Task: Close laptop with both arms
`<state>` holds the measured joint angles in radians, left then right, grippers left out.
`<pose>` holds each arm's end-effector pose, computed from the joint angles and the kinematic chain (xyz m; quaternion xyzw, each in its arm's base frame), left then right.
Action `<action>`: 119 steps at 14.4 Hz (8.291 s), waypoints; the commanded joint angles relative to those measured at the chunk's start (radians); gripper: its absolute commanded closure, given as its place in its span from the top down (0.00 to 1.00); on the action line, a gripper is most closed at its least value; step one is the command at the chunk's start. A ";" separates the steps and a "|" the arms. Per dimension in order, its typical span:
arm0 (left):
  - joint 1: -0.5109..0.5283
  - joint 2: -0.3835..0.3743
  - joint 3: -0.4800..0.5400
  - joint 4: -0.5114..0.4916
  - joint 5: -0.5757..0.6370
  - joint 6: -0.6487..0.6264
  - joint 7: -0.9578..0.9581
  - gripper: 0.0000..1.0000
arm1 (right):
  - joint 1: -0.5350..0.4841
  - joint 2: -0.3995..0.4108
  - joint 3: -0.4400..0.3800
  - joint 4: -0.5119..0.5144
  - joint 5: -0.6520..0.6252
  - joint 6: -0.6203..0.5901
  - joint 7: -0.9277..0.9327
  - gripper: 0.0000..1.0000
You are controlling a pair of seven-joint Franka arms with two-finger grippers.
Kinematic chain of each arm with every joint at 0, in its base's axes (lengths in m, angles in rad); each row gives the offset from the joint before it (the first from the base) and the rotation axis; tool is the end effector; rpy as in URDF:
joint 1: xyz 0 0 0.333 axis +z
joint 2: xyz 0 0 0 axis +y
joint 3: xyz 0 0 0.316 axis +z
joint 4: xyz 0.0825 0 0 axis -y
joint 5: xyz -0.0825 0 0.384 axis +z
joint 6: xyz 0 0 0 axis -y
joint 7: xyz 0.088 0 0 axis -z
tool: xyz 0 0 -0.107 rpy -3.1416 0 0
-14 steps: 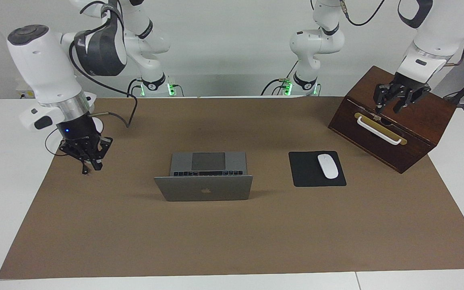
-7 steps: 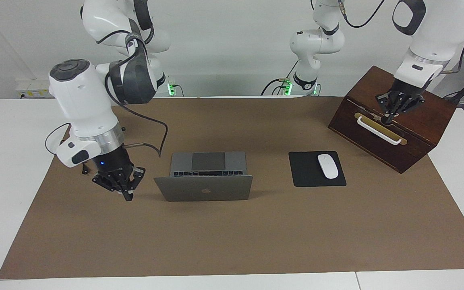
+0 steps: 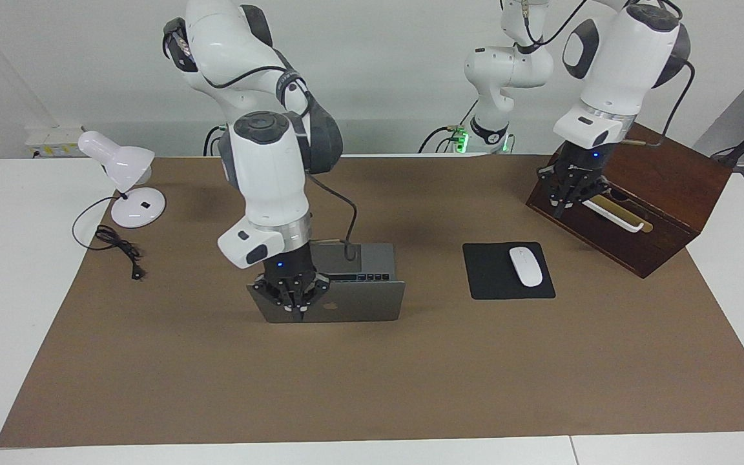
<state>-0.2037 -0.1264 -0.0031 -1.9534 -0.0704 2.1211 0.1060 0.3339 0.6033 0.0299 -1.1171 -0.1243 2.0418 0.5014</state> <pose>0.5373 -0.1160 0.5626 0.9787 -0.1404 0.1446 0.0395 0.7118 0.2564 0.4975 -0.9844 0.0528 -0.1666 0.0205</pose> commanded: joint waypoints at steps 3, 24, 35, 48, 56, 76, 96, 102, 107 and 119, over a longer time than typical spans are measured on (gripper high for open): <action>-0.132 -0.160 0.012 -0.346 -0.025 0.355 0.004 0.00 | 0.040 0.021 0.004 0.023 -0.044 0.006 0.138 0.00; -0.525 0.335 0.014 -0.530 -0.026 1.364 -0.103 0.00 | -0.016 -0.025 0.007 -0.099 0.023 -0.088 0.022 0.00; -0.565 0.404 0.015 -0.530 -0.026 1.382 -0.097 0.00 | -0.016 -0.033 0.007 -0.119 0.103 -0.135 0.005 0.00; -0.568 0.399 0.017 -0.590 -0.026 1.382 -0.074 0.00 | -0.016 -0.057 0.007 -0.141 0.190 -0.273 0.003 0.00; -0.565 0.395 0.018 -0.621 -0.026 1.382 -0.072 0.00 | -0.012 -0.091 0.005 -0.168 0.307 -0.489 0.023 0.00; -0.557 0.399 0.018 -0.639 -0.026 1.382 -0.019 0.00 | -0.009 -0.241 0.007 -0.558 0.304 -0.226 -0.017 0.00; -0.557 0.403 0.018 -0.638 -0.026 1.382 -0.019 0.00 | 0.004 -0.227 0.007 -0.687 0.304 -0.035 -0.041 0.00; -0.556 0.404 0.018 -0.638 -0.026 1.382 -0.017 0.00 | 0.004 -0.227 0.005 -0.675 0.304 -0.041 -0.038 0.00; -0.554 0.404 0.018 -0.636 -0.028 1.382 -0.016 0.00 | -0.013 -0.270 0.004 -0.632 0.304 -0.032 -0.043 0.00; -0.502 0.175 0.015 -0.633 -0.026 1.152 -0.095 0.00 | -0.306 -0.256 0.001 -0.235 0.078 -0.128 -0.538 0.59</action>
<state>-0.7264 0.1858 0.0139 -2.5478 -0.0853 3.4104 0.0210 0.0809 0.3455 0.0151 -1.4324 -0.0263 2.0148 0.0634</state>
